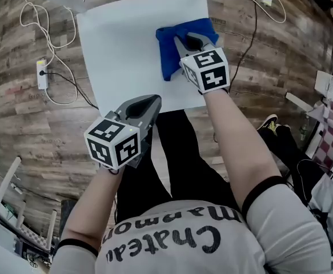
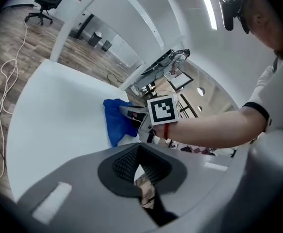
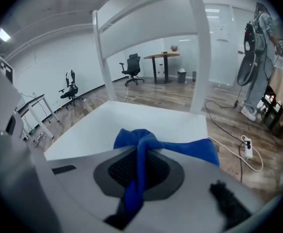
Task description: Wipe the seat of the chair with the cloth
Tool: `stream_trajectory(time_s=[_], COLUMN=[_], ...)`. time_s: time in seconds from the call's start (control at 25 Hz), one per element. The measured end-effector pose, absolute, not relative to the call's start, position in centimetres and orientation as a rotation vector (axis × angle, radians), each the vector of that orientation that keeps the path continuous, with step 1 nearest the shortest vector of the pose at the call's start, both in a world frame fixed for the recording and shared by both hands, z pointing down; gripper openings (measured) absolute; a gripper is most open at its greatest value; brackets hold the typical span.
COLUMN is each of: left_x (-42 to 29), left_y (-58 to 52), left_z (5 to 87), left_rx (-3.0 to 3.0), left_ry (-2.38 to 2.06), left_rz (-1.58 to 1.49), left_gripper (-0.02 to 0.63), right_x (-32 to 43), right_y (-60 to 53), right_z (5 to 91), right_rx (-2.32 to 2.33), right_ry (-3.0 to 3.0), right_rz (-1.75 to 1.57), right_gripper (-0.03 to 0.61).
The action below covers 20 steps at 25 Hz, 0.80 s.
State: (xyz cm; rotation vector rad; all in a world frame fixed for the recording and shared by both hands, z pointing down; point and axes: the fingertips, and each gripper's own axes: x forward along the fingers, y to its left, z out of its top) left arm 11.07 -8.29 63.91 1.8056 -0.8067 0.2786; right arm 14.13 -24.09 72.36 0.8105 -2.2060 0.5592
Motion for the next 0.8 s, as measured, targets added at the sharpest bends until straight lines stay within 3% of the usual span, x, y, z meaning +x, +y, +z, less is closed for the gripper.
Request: stream_trajectory(time_s=[0.36,0.56,0.8], left_x=[15.0,13.8,9.6], left_y=[-8.6,-8.3,-7.5], left_z=[63.8,62.7,62.6], left_rx=[1.823,1.818,1.792], left_ry=[-0.747,-0.782,-0.834], left_rz=[0.34,0.343,0.354], left_gripper=[0.006,0.006,0.006], right_x=[24.4,30.7,24.7], right_y=[-26.4,-24.8,-21.3], right_z=[72.2,71.0,63.5], right_rx=[1.092,1.415,1.275], right_ry=[-2.121,-2.066,-2.321], right_rz=[0.641,0.913,0.68], right_gripper=[0.028,0.028,0.028])
